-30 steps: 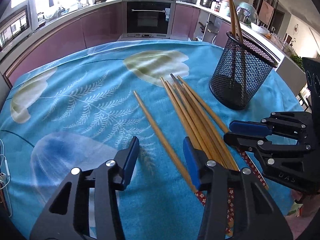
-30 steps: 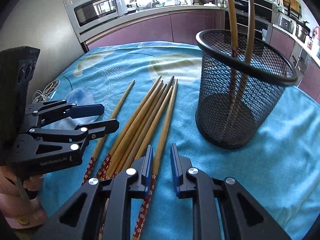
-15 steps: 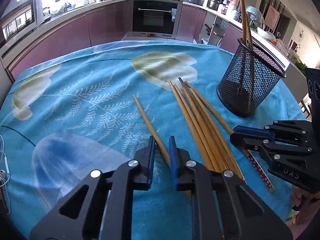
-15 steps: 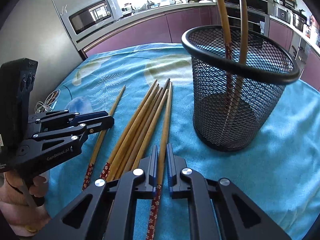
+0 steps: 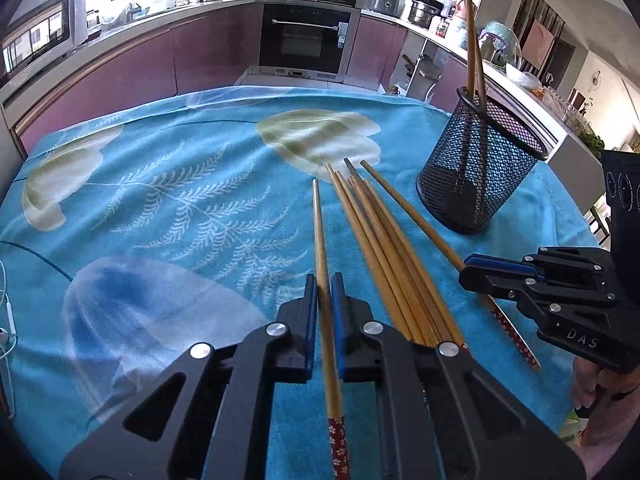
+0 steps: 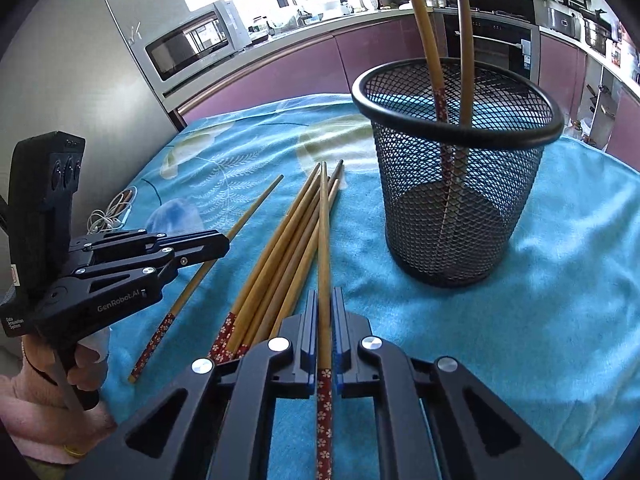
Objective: Organize utensils
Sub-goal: 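Close the right gripper on another chopstick and lift it, then carry the chopstick with the right gripper and lower it into the mesh cup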
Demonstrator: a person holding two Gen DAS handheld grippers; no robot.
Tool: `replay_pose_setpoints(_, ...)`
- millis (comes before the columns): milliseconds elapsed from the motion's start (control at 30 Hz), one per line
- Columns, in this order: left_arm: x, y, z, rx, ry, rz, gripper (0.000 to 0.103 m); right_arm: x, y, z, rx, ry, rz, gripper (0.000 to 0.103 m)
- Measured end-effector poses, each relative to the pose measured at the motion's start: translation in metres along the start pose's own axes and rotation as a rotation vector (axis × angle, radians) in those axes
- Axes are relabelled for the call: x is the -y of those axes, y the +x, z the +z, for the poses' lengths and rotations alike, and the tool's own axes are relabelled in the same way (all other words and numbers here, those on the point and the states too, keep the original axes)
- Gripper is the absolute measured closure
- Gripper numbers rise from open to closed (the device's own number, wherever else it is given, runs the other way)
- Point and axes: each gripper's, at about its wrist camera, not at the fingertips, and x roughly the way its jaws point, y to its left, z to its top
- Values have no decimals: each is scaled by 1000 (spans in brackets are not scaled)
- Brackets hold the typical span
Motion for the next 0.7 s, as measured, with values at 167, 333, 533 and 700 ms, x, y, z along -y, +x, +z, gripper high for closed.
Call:
replay_pose_setpoints(167, 1, -14, 1, 21, 2, -35, 95, -3, -10, -2, 30, -8, 41, 97)
replay_pose_setpoints(333, 3, -27, 3, 43, -1, -78, 96, -4, -22, -2, 66, -12, 89, 97)
replay_pose_setpoints(533, 5, -44, 8, 73, -3, -134, 96, -9, -35, 0, 102, -18, 119, 97)
replay_pose_setpoints(700, 10, -62, 13, 105, 7, -186, 96, -8, -48, 2, 137, -14, 134, 97)
